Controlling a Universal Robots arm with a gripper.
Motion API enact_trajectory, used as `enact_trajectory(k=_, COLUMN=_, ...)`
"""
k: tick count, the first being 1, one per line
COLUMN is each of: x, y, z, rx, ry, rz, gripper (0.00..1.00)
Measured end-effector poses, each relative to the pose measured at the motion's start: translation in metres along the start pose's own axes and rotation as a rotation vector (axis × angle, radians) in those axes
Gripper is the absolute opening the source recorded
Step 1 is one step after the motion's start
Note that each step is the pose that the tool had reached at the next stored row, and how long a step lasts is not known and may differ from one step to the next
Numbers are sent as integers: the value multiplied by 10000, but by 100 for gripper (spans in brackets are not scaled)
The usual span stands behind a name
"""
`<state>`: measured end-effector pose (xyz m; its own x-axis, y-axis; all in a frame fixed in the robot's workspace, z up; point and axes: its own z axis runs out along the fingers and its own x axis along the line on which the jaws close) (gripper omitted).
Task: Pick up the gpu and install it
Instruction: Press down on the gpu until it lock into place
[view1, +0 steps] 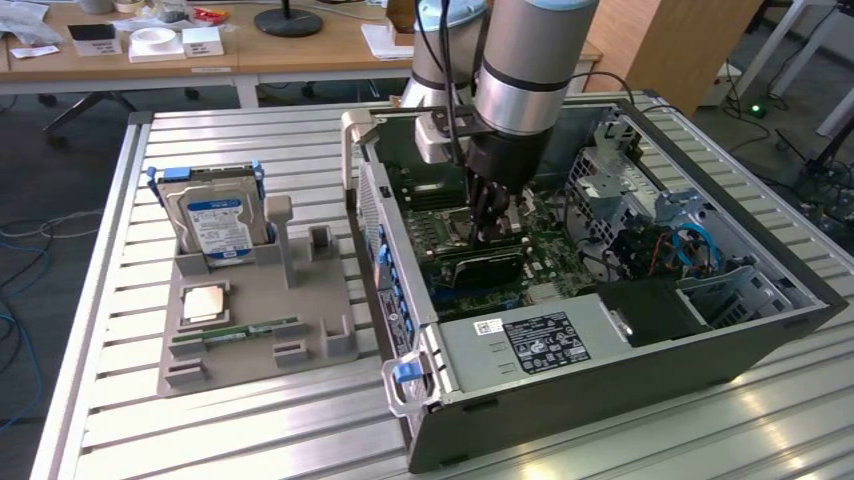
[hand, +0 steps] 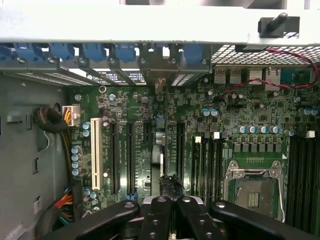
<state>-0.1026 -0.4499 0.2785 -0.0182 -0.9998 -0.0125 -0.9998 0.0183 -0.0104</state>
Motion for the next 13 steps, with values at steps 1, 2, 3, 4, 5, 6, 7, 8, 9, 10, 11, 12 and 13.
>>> enact_trajectory(k=1, x=0, y=0, z=12, rx=-1, ry=1, rz=1, gripper=11)
enact_trajectory(k=2, x=1, y=0, z=25, rx=-1, ry=2, rz=-1, gripper=11)
enact_trajectory(k=3, x=1, y=0, z=39, rx=-2, ry=3, rz=-1, gripper=11)
enact_trajectory(k=4, x=1, y=0, z=48, rx=-1, ry=2, rz=-1, gripper=11)
enact_trajectory(k=5, x=2, y=0, z=48, rx=-2, ry=4, rz=-2, gripper=11)
enact_trajectory(k=6, x=2, y=0, z=48, rx=-2, ry=4, rz=-1, gripper=11)
enact_trajectory(k=7, x=2, y=0, z=48, rx=-2, ry=4, rz=-1, gripper=11)
enact_trajectory(k=8, x=1, y=0, z=57, rx=-1, ry=1, rz=-1, gripper=11)
enact_trajectory(k=9, x=2, y=0, z=71, rx=0, ry=1, rz=-2, gripper=11)
enact_trajectory(k=10, x=2, y=0, z=84, rx=-1, ry=1, rz=-2, gripper=11)
enact_trajectory(k=11, x=2, y=0, z=93, rx=-1, ry=2, rz=-2, gripper=11)
enact_trajectory(k=12, x=2, y=1, z=94, rx=-2, ry=2, rz=-1, gripper=11)
enact_trajectory(k=13, x=2, y=0, z=94, rx=-2, ry=4, rz=-2, gripper=11)
